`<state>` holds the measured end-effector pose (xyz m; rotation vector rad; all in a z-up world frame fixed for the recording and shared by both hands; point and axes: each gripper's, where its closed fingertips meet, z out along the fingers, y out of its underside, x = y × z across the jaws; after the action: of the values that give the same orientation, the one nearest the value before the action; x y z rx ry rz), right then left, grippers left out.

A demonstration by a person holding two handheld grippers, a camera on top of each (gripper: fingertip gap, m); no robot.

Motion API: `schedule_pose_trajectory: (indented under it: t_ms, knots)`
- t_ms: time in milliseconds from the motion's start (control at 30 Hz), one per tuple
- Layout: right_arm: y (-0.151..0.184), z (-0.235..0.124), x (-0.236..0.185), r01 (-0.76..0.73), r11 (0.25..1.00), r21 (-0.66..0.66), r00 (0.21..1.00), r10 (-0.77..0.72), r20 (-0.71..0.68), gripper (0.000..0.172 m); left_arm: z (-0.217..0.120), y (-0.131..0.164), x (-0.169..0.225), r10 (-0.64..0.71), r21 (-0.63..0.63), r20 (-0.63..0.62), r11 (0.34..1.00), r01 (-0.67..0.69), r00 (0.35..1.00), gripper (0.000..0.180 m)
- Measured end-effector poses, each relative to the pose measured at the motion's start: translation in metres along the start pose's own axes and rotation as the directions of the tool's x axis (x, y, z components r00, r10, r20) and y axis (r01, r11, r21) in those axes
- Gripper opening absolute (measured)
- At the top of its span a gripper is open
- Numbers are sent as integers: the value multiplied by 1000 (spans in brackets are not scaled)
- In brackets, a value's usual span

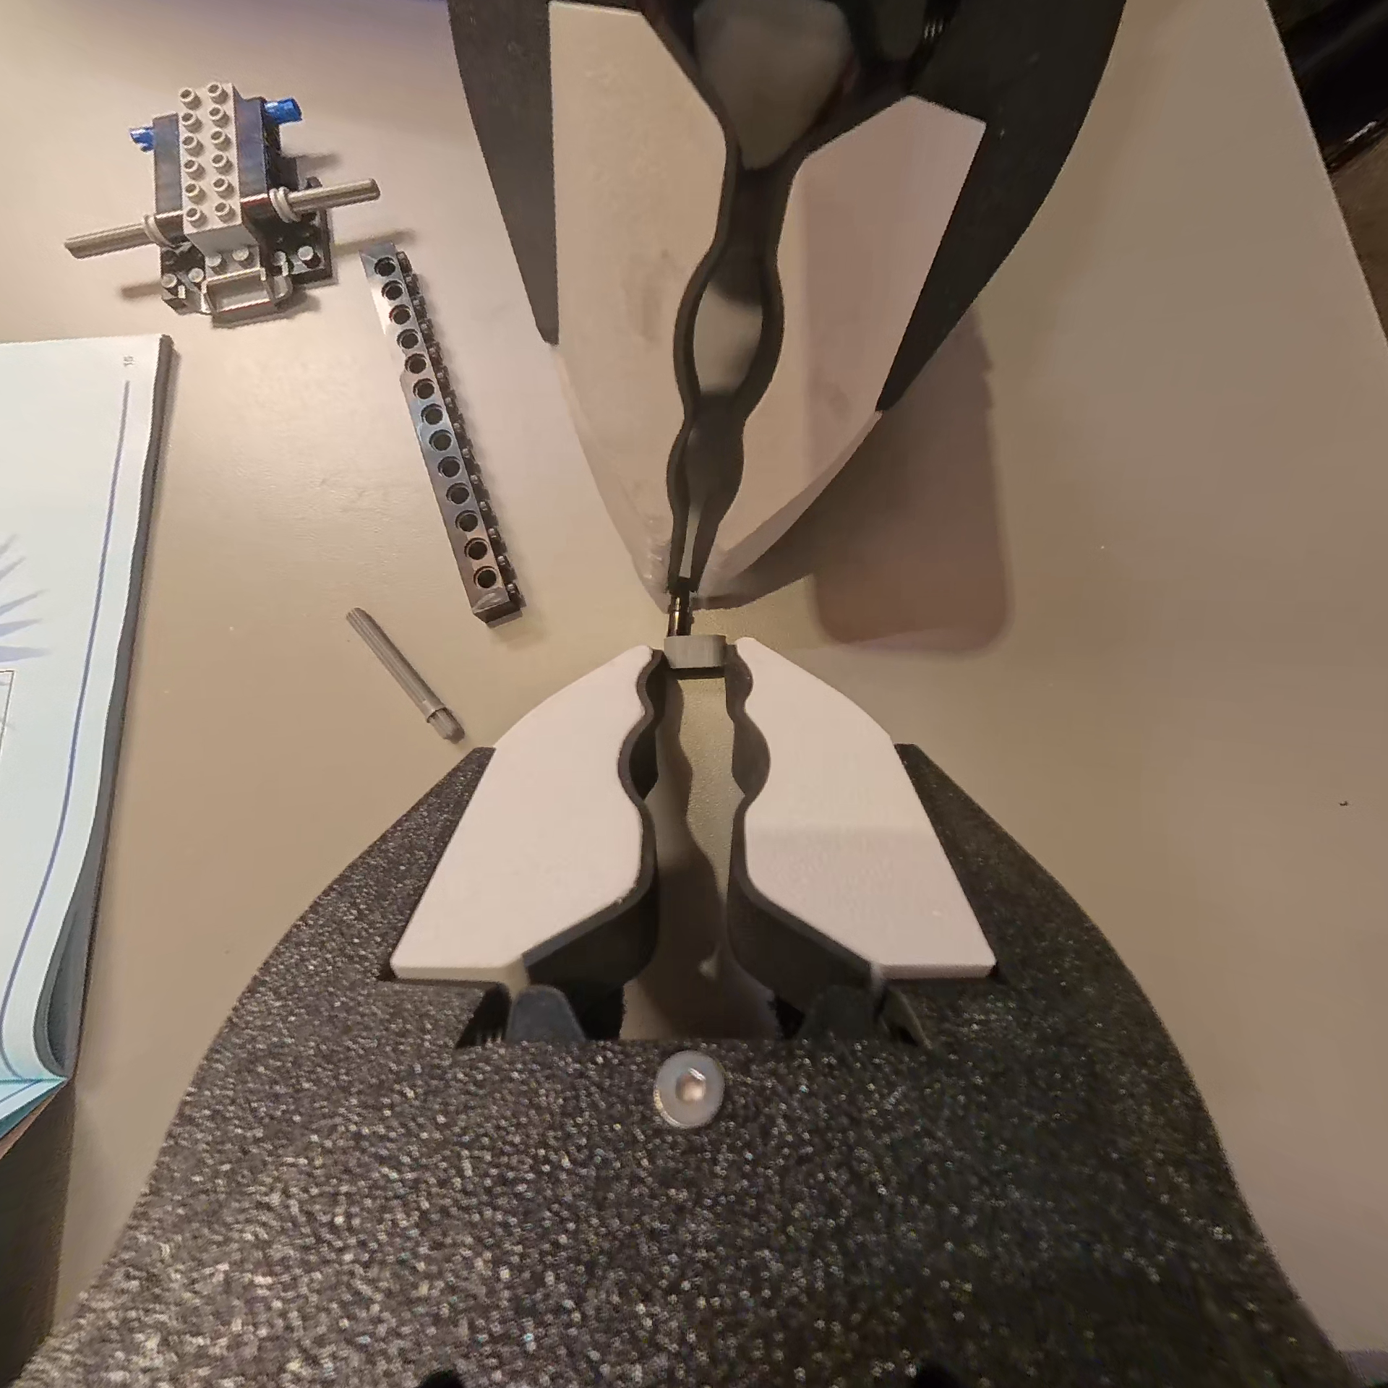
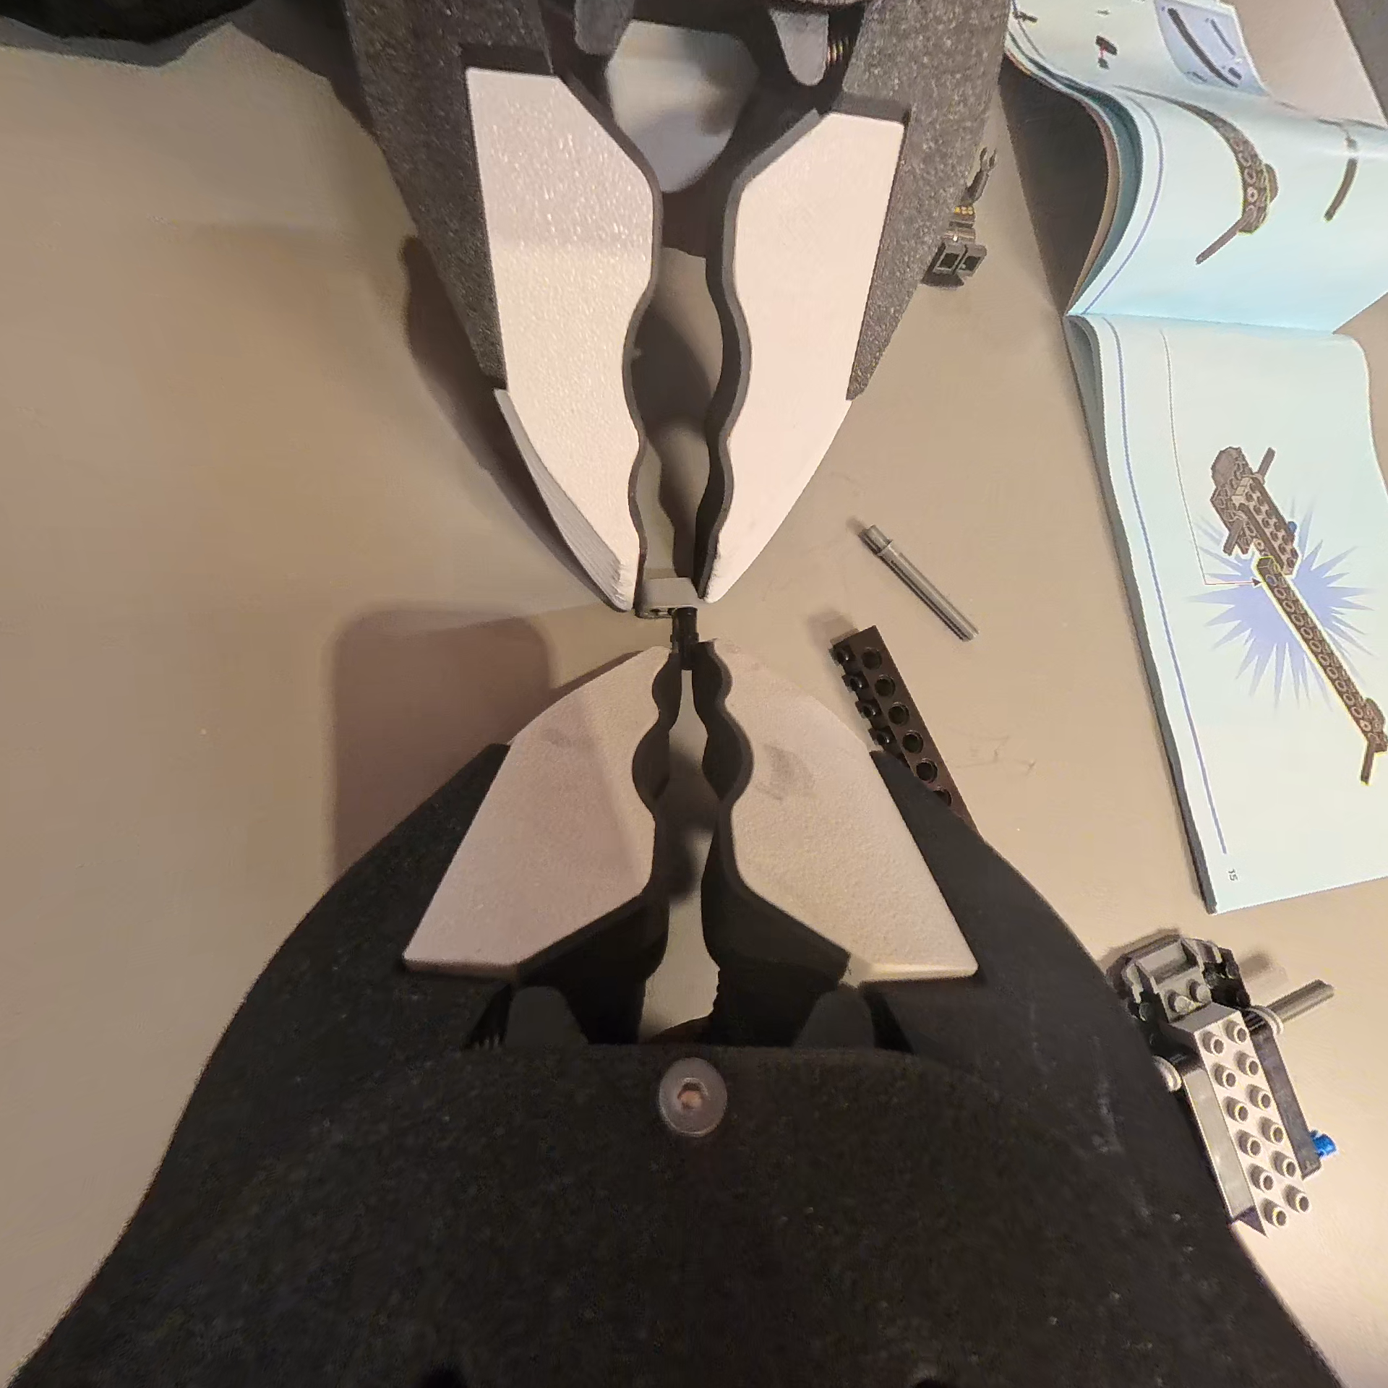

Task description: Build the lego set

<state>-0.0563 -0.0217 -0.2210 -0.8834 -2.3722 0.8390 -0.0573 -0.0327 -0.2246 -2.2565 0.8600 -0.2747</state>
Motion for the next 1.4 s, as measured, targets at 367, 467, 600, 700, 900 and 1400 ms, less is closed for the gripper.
schedule_pose_trajectory:
  t_ms: [367, 467, 600, 700, 900, 1400]
  knots:
    - [1, 0, 0, 47, 999, -7, 999, -47, -4, 3, 0, -1, -1, 53, -30, 34, 998, -52, 998, 15]
    - [1, -1, -1, 76, 997, -6, 997, -76, 5, 4, 1, -2, 0, 68, -40, 38, 997, -66, 997, 15]
    - [3, -1, -3, 101, 995, -5, 995, -101, 22, 4, 2, -3, -1, 81, -43, 52, 996, -79, 995, 15]
    - [3, -2, -2, 110, 994, -5, 994, -110, 25, 4, 2, -4, -2, 94, -48, 62, 995, -91, 994, 15]
    - [2, -1, -3, 111, 994, 7, 993, -112, 32, 3, 1, -3, 1, 120, -50, 57, 992, -117, 991, 15]
    - [1, -1, -3, 92, 995, 26, 995, -93, 35, 0, 6, -7, 7, 77, 7, -4, 997, -77, 997, 15]
